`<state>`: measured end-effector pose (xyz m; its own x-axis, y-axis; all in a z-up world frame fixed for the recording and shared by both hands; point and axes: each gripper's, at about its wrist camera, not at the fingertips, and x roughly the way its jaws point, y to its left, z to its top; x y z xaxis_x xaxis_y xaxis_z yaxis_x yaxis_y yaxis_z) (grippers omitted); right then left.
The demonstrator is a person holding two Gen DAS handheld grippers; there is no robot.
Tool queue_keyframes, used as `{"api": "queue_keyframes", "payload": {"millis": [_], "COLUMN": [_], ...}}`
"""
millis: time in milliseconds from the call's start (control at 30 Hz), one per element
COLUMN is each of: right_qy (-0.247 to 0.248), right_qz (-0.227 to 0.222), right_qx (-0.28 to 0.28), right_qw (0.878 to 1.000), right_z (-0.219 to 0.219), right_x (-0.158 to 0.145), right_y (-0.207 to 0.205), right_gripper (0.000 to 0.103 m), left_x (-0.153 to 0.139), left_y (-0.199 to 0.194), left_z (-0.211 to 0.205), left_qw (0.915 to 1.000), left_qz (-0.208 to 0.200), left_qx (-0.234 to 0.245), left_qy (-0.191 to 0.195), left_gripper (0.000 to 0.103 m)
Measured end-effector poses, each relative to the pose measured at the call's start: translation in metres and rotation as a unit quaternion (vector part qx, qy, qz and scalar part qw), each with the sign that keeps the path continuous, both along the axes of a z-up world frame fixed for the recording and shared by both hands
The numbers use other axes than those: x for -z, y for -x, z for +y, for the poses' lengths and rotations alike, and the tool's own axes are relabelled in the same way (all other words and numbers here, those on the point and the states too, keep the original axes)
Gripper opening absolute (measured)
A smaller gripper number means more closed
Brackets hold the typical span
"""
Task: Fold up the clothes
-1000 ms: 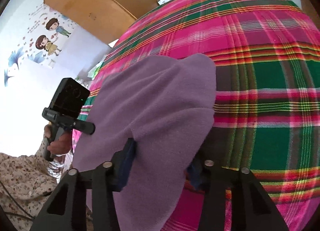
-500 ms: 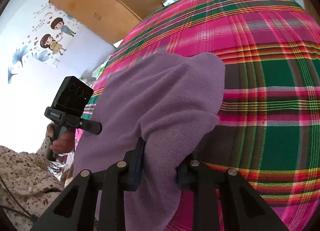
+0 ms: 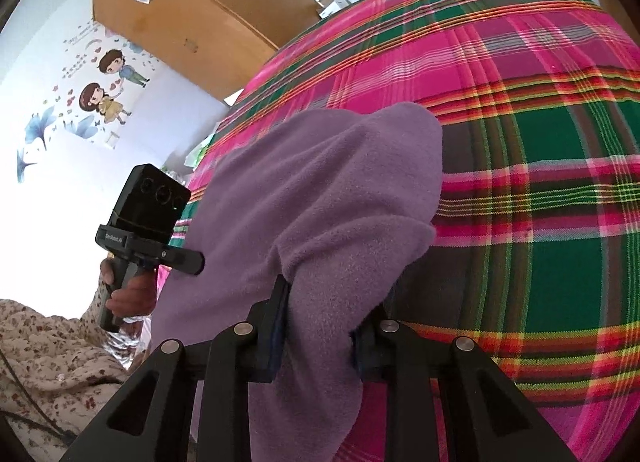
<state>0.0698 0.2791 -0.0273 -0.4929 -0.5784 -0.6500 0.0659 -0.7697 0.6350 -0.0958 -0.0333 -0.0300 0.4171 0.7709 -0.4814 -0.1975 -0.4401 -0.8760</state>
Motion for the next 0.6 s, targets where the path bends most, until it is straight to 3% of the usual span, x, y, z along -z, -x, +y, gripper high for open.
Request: {"api": "queue_keyframes", "payload": {"millis": [367,600], "right_qy": [-0.019,-0.031], "right_qz": [0.009,0.011], "right_qx": [0.022,0.044], "right_qw": [1.0,0.999], "right_z": [-0.008,-0.014], "right_x": [-0.002,-0.009], "right_y": [-0.004,-0.007], "right_gripper": [0.026,0.025], "left_x": [0.002,-0.004], "left_y": [0.001,0.0], "left_z": [0.005,0.012], "left_qw": [1.0,0.9997], "left_qz": [0.001,0.021], "left_qx": [-0.006,-0.006], "left_qy": [0.002,0.004], "left_gripper": [0.037,0.037]}}
